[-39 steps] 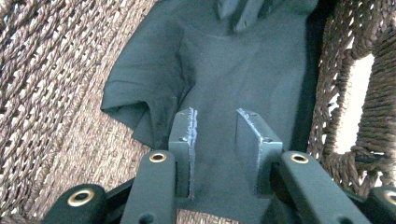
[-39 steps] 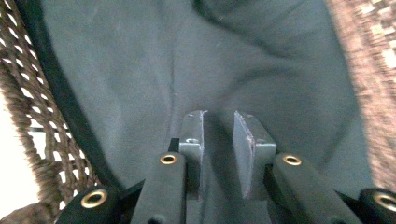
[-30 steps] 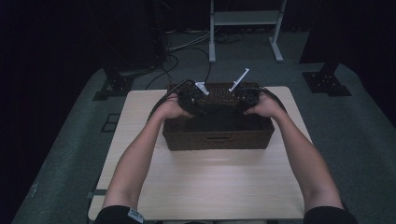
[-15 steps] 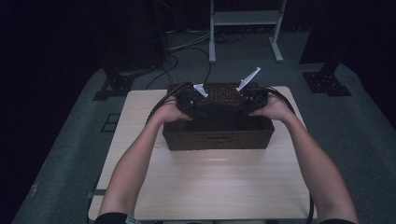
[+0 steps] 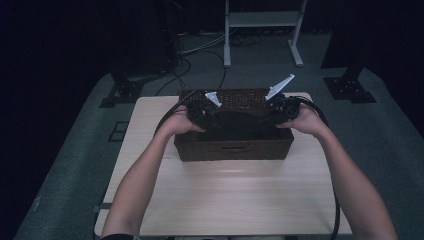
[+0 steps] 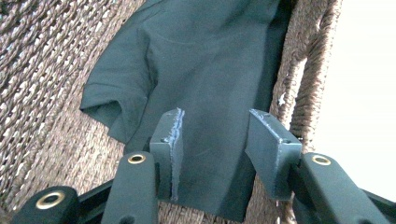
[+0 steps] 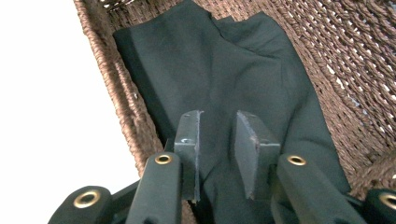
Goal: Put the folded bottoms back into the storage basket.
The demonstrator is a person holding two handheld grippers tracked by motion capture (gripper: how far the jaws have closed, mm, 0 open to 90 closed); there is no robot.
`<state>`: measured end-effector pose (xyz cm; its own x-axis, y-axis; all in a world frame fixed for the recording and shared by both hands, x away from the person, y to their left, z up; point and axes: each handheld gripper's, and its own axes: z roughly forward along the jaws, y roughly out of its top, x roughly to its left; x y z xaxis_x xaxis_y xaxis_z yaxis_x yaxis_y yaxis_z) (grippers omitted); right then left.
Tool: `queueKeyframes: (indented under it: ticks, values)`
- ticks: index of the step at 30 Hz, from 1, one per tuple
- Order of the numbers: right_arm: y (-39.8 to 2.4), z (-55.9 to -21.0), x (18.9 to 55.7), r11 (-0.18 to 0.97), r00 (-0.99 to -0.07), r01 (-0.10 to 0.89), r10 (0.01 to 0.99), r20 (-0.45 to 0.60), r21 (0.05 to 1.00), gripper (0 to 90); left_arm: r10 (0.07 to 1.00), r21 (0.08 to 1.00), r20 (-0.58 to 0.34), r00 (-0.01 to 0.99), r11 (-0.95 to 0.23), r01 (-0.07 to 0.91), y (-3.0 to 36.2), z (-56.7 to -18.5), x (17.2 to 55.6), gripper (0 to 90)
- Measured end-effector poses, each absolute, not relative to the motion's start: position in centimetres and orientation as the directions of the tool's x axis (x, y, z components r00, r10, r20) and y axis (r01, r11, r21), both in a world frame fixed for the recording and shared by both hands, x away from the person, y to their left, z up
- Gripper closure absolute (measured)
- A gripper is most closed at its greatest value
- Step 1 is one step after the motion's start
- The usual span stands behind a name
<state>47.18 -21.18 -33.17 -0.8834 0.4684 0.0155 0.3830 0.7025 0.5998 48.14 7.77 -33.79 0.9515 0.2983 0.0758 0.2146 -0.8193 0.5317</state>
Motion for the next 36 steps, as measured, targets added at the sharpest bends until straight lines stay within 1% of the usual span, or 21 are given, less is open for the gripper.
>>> queueKeyframes:
  ticks: [5,7,13,17,24,36]
  values:
    - [-22.1,-32.9,46.0,0.693,-0.882,0.381,0.471,0.016,0.612,67.4,0.301,0.54,0.077,0.95,-0.814,0.215,7.9,-33.5,47.6,51.9]
    - [-22.3,-32.9,45.9,0.692,-0.883,0.377,0.469,0.014,0.616,67.1,0.302,0.555,0.067,0.951,-0.804,0.216,8.0,-33.4,47.3,51.9]
    - [-23.1,-32.6,44.7,0.684,-0.881,0.375,0.474,0.01,0.625,65.4,0.303,0.552,0.073,0.95,-0.806,0.214,8.4,-33.5,46.3,50.2]
    - [-23.6,-32.4,43.9,0.679,-0.881,0.367,0.473,0.004,0.636,64.5,0.305,0.573,0.072,0.95,-0.792,0.211,8.8,-33.3,45.7,49.5]
    - [-24.5,-32.3,42.9,0.661,-0.876,0.37,0.482,0.009,0.652,62.6,0.308,0.573,0.078,0.948,-0.792,0.21,9.3,-33.3,45.0,48.4]
    - [-25.2,-32.4,41.8,0.648,-0.876,0.358,0.483,0.001,0.672,59.9,0.312,0.594,0.089,0.946,-0.779,0.201,10.1,-33.2,43.8,46.6]
